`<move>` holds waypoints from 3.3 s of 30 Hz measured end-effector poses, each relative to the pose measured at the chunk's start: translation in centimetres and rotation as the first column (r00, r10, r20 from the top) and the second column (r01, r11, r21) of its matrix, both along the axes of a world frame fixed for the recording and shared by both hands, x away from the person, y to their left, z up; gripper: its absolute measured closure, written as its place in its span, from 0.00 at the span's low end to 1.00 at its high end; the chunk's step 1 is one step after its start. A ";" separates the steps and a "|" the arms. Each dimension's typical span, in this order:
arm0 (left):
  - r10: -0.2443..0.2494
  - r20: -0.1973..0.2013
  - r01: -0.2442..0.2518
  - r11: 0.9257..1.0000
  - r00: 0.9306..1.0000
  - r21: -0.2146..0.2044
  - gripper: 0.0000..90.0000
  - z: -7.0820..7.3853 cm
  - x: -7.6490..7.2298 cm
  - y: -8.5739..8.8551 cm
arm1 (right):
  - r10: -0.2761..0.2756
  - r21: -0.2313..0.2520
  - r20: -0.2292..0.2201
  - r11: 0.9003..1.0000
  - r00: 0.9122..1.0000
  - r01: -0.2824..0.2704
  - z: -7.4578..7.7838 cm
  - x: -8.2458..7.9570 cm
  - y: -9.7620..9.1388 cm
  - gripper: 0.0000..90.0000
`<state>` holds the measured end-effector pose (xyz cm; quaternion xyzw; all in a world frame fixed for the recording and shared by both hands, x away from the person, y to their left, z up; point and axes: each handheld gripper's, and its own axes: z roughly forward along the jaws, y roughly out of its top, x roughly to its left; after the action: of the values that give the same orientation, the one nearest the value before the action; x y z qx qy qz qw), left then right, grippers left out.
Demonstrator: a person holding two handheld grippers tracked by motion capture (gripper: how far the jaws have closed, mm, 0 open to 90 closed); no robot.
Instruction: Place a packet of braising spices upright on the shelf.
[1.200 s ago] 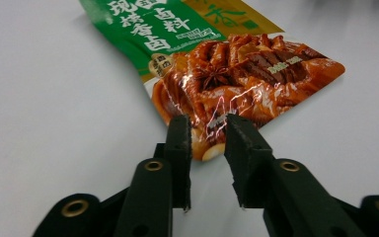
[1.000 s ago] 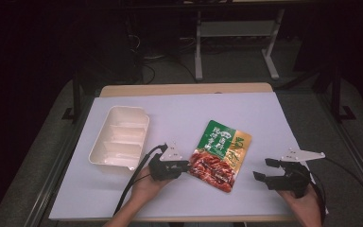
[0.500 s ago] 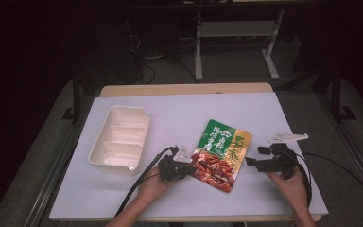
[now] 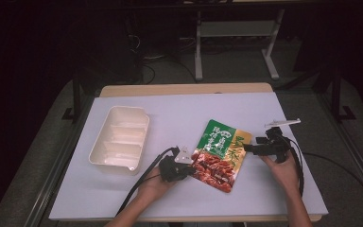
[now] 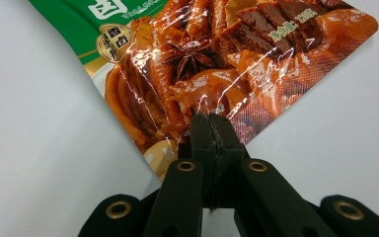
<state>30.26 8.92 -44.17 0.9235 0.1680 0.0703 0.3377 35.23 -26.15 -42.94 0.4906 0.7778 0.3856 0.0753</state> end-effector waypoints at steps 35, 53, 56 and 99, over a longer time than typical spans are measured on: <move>0.000 -0.008 0.000 1.000 1.000 -0.004 1.00 0.0 0.1 0.0 | 0.190 0.162 -0.059 0.971 0.980 -0.178 -0.5 0.7 2.6 0.98; 0.006 -0.007 -0.006 0.999 1.000 -0.043 0.98 -0.2 0.0 -0.1 | 0.182 0.142 -0.129 0.976 0.975 -0.164 -2.0 1.6 4.4 0.99; 0.006 -0.008 -0.007 0.998 1.000 -0.058 0.93 -0.2 -0.3 0.0 | 0.182 0.166 -0.107 0.973 0.978 -0.163 -1.2 1.1 4.1 1.00; 0.006 0.044 0.006 0.965 0.999 -0.263 0.53 1.4 -5.9 6.5 | 0.202 0.022 0.249 0.977 0.947 -0.214 11.3 -2.3 7.3 1.00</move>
<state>24.39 15.43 -42.80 0.8687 0.1684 0.0678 0.4609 32.89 -18.82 -31.66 0.3561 0.8004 0.4676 0.1178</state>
